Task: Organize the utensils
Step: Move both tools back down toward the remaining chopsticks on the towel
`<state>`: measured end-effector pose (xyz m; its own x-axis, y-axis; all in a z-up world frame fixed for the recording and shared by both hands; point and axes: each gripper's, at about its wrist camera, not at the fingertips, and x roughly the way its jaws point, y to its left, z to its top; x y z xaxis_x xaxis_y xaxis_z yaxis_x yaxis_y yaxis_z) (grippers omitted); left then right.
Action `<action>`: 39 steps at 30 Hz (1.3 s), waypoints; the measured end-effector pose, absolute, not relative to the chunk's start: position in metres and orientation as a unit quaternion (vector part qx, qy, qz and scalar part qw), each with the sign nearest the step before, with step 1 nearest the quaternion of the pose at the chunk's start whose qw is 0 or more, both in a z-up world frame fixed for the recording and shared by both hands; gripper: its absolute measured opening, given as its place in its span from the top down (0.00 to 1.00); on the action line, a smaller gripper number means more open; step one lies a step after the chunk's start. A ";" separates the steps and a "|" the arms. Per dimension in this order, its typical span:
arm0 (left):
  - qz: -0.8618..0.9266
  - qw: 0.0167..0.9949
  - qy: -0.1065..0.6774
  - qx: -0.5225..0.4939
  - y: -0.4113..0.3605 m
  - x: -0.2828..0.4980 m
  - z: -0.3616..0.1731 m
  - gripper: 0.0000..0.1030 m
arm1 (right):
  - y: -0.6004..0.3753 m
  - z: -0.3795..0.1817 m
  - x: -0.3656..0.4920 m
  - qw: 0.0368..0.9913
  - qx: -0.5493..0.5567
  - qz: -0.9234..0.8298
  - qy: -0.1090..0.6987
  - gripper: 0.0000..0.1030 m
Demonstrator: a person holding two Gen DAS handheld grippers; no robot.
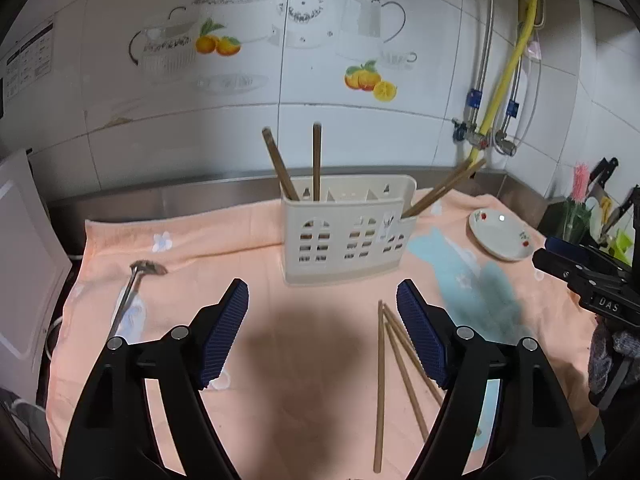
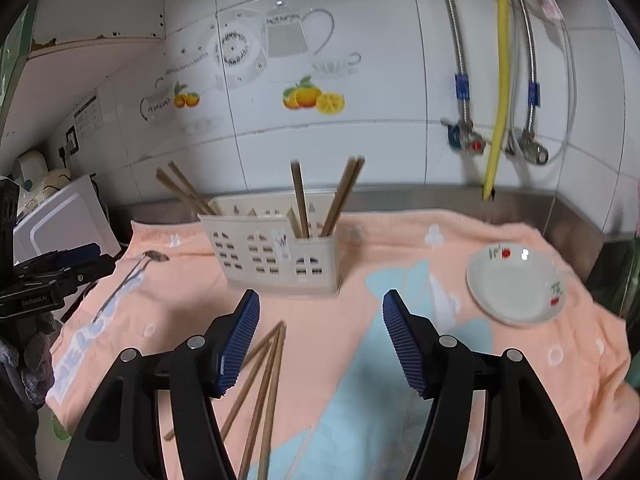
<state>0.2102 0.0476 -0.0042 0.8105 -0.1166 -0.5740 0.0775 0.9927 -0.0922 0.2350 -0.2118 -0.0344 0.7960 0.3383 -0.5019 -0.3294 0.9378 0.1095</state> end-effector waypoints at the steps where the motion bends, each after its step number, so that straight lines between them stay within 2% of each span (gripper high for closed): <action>1: -0.050 0.950 0.306 -0.031 0.047 0.208 -0.008 0.26 | -0.212 -0.038 0.233 0.947 0.009 0.176 0.269 0.40; 8: -0.046 0.944 0.325 -0.026 0.043 0.198 -0.033 0.22 | -0.208 -0.067 0.215 0.943 -0.005 0.174 0.283 0.39; 20: -0.039 0.934 0.351 -0.051 0.051 0.185 -0.065 0.22 | -0.195 -0.110 0.192 0.931 -0.011 0.183 0.315 0.40; 39: -0.022 0.923 0.378 -0.074 0.067 0.173 -0.099 0.22 | -0.174 -0.161 0.182 0.910 -0.019 0.196 0.365 0.59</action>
<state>0.1729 0.0669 -0.0987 0.7131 -0.0971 -0.6943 -0.0146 0.9881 -0.1532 0.1816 -0.1738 -0.1610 0.6566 0.3427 -0.6719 -0.3700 0.9226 0.1090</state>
